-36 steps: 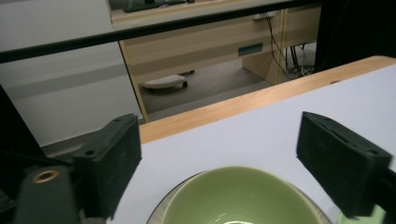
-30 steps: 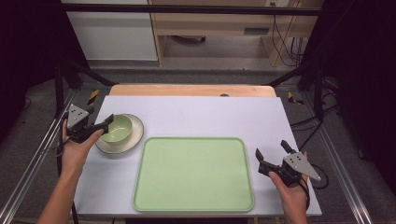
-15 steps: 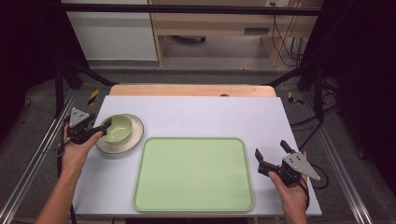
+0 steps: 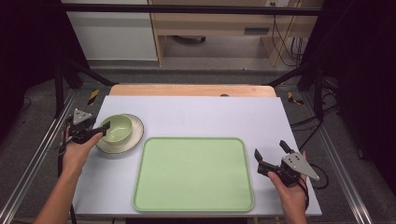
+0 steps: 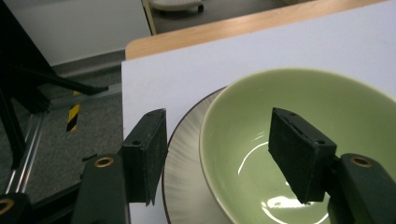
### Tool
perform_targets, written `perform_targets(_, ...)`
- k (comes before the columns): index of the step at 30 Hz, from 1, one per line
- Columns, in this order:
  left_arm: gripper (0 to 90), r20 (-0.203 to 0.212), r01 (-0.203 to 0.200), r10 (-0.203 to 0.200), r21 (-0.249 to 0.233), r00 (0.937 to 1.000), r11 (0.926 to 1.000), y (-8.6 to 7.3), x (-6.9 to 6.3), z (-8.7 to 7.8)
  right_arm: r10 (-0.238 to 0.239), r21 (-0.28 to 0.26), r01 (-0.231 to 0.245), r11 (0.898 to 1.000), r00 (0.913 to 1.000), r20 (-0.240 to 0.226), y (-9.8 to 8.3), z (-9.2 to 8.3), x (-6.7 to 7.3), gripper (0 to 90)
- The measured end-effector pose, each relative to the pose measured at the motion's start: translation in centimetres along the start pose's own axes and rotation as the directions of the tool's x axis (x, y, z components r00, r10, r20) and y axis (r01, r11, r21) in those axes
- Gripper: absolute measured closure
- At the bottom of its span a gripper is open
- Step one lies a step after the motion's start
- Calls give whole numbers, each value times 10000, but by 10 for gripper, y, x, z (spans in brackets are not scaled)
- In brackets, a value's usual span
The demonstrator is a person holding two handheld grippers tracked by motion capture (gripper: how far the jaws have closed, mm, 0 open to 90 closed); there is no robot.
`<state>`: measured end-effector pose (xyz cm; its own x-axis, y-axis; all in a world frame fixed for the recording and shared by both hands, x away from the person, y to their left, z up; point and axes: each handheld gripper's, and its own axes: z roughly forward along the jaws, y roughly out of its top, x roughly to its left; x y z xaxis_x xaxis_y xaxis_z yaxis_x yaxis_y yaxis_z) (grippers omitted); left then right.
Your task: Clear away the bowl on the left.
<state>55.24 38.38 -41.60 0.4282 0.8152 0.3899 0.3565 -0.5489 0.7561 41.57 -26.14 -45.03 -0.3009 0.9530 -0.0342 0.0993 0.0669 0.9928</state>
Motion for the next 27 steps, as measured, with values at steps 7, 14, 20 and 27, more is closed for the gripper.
perform_targets(7, 420, 105, 529, -533, 339, 9985, 9980, -4, -1, 4, 18, 5, -18, 10000, 10000, -10, 0, 0, 0, 48)
perform_targets(14, 488, -45, 1147, -1147, 618, 9934, 9915, -6, -3, 8, 21, -7, -21, 10000, 10000, -21, 1, 0, 1, 48)
perform_targets(20, 538, -20, 1480, -1482, 694, 9890, 9866, -7, -4, 10, 4, 27, -3, 10000, 10000, -35, 1, -1, 0, 48)
perform_targets(27, 569, -68, 1781, -1783, 906, 9840, 9798, -8, -6, 11, 3, 7, -3, 10000, 10000, -60, 1, -1, 1, 48)
